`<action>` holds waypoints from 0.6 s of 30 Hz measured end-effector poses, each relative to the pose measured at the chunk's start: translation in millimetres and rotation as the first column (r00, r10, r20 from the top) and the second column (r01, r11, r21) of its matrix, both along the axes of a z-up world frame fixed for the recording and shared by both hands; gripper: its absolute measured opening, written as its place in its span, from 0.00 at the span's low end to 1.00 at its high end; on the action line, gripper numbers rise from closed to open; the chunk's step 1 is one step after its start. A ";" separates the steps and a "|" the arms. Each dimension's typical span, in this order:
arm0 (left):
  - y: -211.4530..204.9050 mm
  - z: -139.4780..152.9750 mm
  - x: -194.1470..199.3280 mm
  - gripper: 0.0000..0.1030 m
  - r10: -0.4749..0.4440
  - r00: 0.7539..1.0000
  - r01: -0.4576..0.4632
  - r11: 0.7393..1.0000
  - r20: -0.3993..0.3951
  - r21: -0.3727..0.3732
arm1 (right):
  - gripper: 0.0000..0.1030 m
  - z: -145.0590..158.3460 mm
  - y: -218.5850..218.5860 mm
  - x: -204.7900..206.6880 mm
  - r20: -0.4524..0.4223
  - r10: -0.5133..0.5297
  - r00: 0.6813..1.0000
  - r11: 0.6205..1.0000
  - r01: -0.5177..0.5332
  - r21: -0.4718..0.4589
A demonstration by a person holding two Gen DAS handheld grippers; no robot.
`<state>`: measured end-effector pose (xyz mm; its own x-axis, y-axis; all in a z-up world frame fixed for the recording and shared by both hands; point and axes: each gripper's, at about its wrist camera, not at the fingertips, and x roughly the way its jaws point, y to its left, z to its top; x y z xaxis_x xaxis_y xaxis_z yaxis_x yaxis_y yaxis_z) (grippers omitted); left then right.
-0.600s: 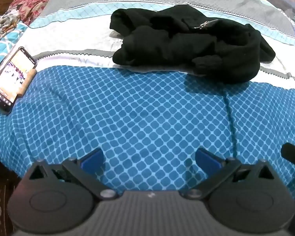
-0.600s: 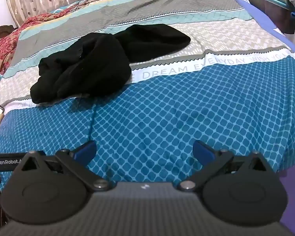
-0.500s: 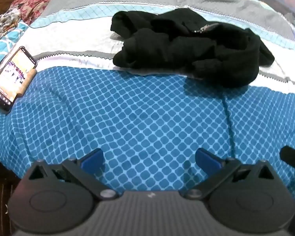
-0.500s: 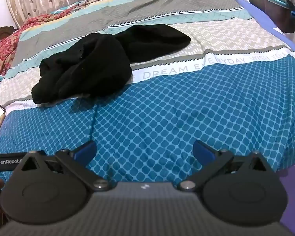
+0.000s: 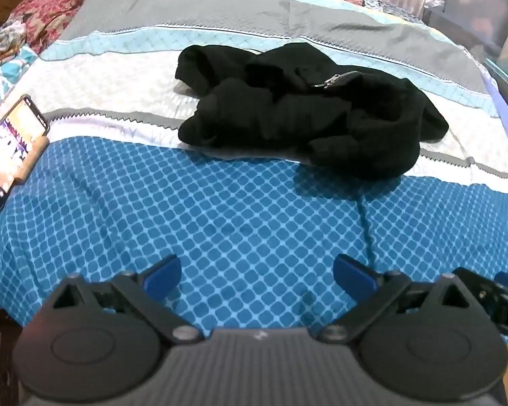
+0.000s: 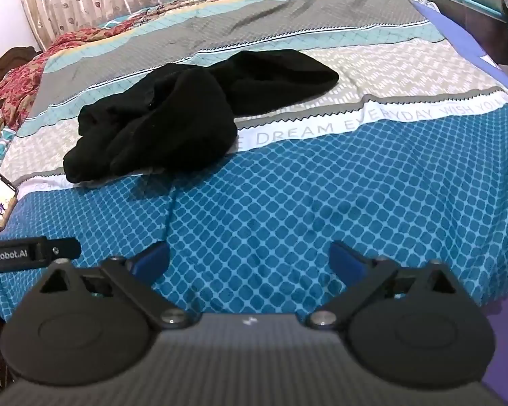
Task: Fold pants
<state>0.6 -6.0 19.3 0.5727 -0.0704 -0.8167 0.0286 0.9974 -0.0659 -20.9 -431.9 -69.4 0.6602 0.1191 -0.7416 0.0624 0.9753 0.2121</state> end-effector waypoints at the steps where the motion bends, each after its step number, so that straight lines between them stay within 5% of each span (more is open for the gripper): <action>1: -0.1 -0.9 -1.1 0.97 -0.004 1.000 0.004 1.000 0.001 0.006 | 0.94 0.1 0.1 0.1 0.000 0.001 1.000 1.000 -0.001 -0.001; 18: -1.0 3.9 -5.2 0.97 -0.029 1.000 0.029 0.998 0.006 0.061 | 0.94 6.2 2.1 -1.0 0.038 0.010 0.999 1.000 -0.009 -0.028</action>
<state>-4.5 -7.1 23.2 0.5764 -0.0371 -0.8163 0.0579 0.9983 -0.0044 -21.9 -429.8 -63.2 0.6868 0.1048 -0.7192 0.0456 0.9814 0.1865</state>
